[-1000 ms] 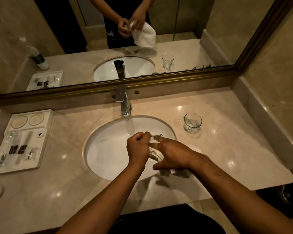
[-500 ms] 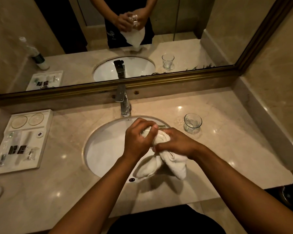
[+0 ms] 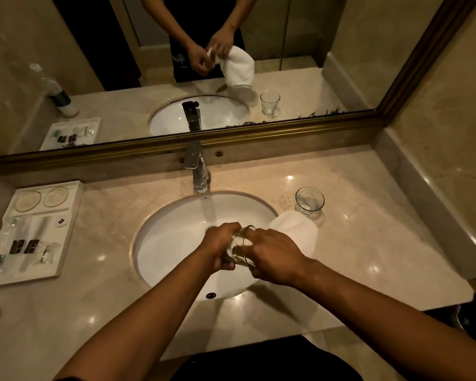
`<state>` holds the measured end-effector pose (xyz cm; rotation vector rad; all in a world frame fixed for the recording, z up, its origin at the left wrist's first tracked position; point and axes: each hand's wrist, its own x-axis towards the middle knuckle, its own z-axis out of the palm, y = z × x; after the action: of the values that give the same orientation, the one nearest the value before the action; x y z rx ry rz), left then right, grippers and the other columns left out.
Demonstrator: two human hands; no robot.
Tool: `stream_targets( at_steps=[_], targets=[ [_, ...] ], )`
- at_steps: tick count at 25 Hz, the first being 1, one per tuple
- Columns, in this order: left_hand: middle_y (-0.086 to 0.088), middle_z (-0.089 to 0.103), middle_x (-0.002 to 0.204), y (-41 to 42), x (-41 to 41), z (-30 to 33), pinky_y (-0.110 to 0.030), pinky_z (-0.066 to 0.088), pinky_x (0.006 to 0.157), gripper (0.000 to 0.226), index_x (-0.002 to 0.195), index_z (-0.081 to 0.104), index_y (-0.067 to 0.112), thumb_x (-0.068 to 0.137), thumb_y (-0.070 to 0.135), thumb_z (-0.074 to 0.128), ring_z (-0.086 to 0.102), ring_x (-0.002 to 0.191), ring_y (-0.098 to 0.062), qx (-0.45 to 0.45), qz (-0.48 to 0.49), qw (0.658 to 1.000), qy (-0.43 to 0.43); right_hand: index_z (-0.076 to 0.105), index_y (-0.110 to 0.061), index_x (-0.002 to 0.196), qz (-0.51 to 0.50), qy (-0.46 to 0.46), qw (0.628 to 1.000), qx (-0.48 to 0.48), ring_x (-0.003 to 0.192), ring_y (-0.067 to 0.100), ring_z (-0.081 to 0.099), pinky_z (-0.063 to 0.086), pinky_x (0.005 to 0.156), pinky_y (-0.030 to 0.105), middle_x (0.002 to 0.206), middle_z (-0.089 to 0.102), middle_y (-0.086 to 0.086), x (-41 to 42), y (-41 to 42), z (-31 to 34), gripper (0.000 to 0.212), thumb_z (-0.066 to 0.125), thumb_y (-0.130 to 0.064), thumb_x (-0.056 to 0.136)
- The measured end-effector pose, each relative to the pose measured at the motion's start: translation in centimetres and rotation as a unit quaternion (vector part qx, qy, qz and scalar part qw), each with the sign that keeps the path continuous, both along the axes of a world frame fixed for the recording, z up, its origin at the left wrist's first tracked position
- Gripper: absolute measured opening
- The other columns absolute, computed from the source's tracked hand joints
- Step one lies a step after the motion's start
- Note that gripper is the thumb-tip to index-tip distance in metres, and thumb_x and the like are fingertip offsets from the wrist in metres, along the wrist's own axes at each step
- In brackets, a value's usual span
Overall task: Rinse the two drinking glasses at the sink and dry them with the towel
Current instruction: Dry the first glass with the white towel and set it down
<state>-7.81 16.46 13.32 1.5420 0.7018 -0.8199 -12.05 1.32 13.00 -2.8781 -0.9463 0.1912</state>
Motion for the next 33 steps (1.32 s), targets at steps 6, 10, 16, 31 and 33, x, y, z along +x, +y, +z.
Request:
stream_targets(
  at_steps=[6,10,16,31,33],
  targets=[
    [-0.008,0.065,0.066,1.1,-0.3,-2.0,-0.012,0.028,0.030,0.038,0.072,0.068,0.009,0.087,0.042,0.055,0.056,0.050,-0.019,-0.198,-0.018,0.963,0.184,0.061,-0.030,0.127,-0.028,-0.150,0.988,0.027,0.091,0.030,0.055,0.043,0.071,0.039,0.125,0.059,0.011,-0.6,-2.8,-0.8,0.042,0.054,-0.022,0.086],
    [-0.012,0.067,0.074,0.4,-0.9,-2.4,-0.017,0.038,0.029,0.028,0.082,0.068,0.008,0.089,0.034,0.060,0.063,0.053,-0.027,-0.326,0.074,0.926,0.173,0.051,-0.029,0.142,-0.219,-0.140,0.960,0.108,0.108,0.035,0.054,0.047,0.083,0.043,0.135,0.052,0.015,-0.6,-6.3,-0.8,0.071,0.076,-0.024,0.076],
    [-0.013,0.071,0.083,-1.6,-2.2,-2.9,-0.017,0.038,0.039,0.027,0.090,0.070,0.008,0.079,0.031,0.062,0.066,0.060,-0.032,-0.306,0.116,0.937,0.119,0.056,-0.030,0.137,-0.330,-0.108,0.930,0.121,0.102,0.032,0.055,0.050,0.082,0.040,0.132,0.050,0.012,-3.7,-13.0,-2.9,0.069,0.082,-0.028,0.073],
    [-0.015,0.072,0.076,-3.5,-4.7,-5.4,-0.017,0.038,0.038,0.029,0.096,0.067,0.006,0.092,0.031,0.053,0.065,0.054,-0.031,-0.246,0.158,0.946,0.138,0.011,-0.031,0.159,-0.444,0.204,0.872,0.022,0.151,0.044,-0.006,0.006,0.118,0.062,0.167,-0.008,0.010,-9.2,-9.1,-14.7,0.078,0.018,-0.066,0.090],
    [-0.016,0.072,0.078,-3.6,-4.8,-5.5,-0.017,0.038,0.038,0.029,0.097,0.067,0.006,0.092,0.031,0.053,0.065,0.055,-0.032,-0.245,0.165,0.946,0.136,0.026,-0.021,0.155,-0.491,0.180,0.837,0.159,0.152,0.039,0.005,0.009,0.121,0.049,0.166,0.009,0.012,-8.7,-8.9,-12.9,0.072,0.039,-0.057,0.094]
  ],
)
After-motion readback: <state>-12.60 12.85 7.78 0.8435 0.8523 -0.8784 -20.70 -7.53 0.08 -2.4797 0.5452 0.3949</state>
